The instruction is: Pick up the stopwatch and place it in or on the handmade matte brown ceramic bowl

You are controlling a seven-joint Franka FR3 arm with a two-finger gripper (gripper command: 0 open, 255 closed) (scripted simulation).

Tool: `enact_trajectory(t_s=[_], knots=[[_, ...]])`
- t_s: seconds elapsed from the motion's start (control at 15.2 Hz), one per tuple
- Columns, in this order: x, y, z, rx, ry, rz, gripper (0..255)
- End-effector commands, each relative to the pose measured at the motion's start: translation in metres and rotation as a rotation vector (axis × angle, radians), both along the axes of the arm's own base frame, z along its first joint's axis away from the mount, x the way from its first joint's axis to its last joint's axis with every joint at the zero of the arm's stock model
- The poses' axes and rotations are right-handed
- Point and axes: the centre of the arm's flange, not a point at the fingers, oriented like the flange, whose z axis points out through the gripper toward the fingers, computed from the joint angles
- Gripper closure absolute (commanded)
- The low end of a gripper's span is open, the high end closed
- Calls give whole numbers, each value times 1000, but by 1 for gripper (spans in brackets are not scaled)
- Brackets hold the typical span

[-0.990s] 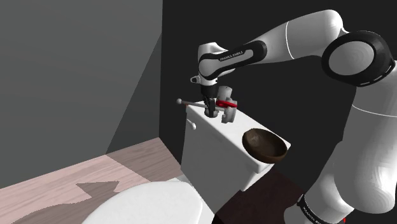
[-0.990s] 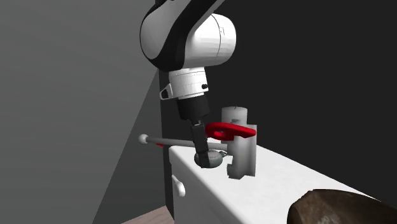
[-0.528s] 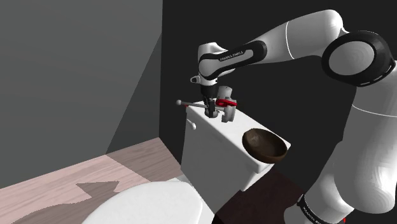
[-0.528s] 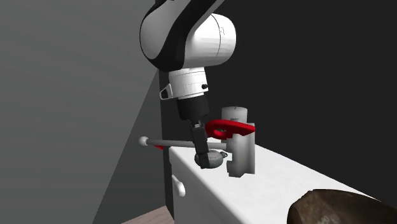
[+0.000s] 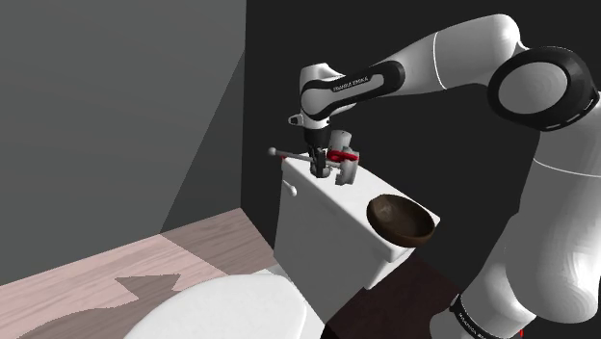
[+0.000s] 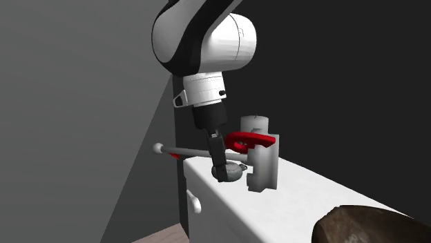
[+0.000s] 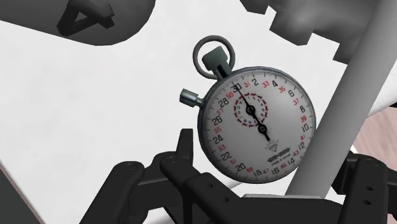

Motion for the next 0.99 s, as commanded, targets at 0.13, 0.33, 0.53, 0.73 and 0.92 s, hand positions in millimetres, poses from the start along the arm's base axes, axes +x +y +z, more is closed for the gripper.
enact_trajectory(t_s=[0.13, 0.33, 0.53, 0.73, 0.92], knots=[[0, -1, 18, 0, 1, -1, 255], [0, -1, 34, 0, 1, -1, 255], [0, -1, 50, 0, 1, -1, 255], [0, -1, 66, 0, 1, -1, 255], [0, -1, 82, 0, 1, -1, 255]])
